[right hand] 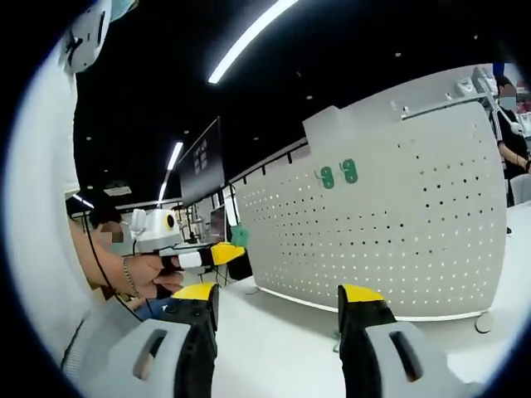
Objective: Insert the hook assembly into the mounting plate slot until the hook locks in place.
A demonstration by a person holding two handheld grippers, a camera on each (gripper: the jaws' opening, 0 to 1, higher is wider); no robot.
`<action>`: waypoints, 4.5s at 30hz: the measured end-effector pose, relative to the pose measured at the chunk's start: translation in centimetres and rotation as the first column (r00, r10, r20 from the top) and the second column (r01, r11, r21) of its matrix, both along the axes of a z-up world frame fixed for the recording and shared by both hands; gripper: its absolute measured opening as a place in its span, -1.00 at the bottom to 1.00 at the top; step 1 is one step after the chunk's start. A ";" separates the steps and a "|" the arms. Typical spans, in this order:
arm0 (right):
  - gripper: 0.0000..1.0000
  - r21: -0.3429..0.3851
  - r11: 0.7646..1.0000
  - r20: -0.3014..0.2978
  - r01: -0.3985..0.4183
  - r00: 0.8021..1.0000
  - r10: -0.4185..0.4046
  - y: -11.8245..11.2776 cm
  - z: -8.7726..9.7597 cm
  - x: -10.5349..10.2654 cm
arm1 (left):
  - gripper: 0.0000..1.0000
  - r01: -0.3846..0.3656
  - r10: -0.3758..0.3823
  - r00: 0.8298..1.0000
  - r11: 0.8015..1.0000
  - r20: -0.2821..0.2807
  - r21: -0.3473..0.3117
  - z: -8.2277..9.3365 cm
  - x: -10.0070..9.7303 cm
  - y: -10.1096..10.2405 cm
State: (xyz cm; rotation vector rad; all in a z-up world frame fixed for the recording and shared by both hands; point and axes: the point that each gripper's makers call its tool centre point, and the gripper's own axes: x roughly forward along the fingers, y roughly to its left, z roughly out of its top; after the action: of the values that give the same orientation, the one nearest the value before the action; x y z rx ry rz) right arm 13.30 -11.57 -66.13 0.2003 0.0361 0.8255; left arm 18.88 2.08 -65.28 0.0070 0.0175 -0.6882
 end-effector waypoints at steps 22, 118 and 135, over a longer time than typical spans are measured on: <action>-0.03 0.015 0.990 0.019 -0.138 0.990 0.137 6.1 1.5 1.0 | -0.93 0.003 -0.004 1.000 1.000 -0.008 -0.018 0.1 -0.4 -0.7; -0.97 0.102 0.981 -0.066 -0.167 0.982 0.175 11.7 2.9 4.6 | -0.94 -0.029 0.028 0.999 0.999 -0.022 -0.041 0.5 -0.7 -1.6; -1.00 0.143 0.976 -0.089 -0.162 0.980 0.176 11.6 3.0 4.4 | -0.90 -0.022 0.021 1.000 0.998 -0.021 -0.053 0.7 -0.9 -1.7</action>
State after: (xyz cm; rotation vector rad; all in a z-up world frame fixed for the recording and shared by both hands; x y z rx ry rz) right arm 17.73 0.03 -63.09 0.3713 0.0932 0.9884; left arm 17.98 0.34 -64.56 -0.0510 0.0193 -0.6670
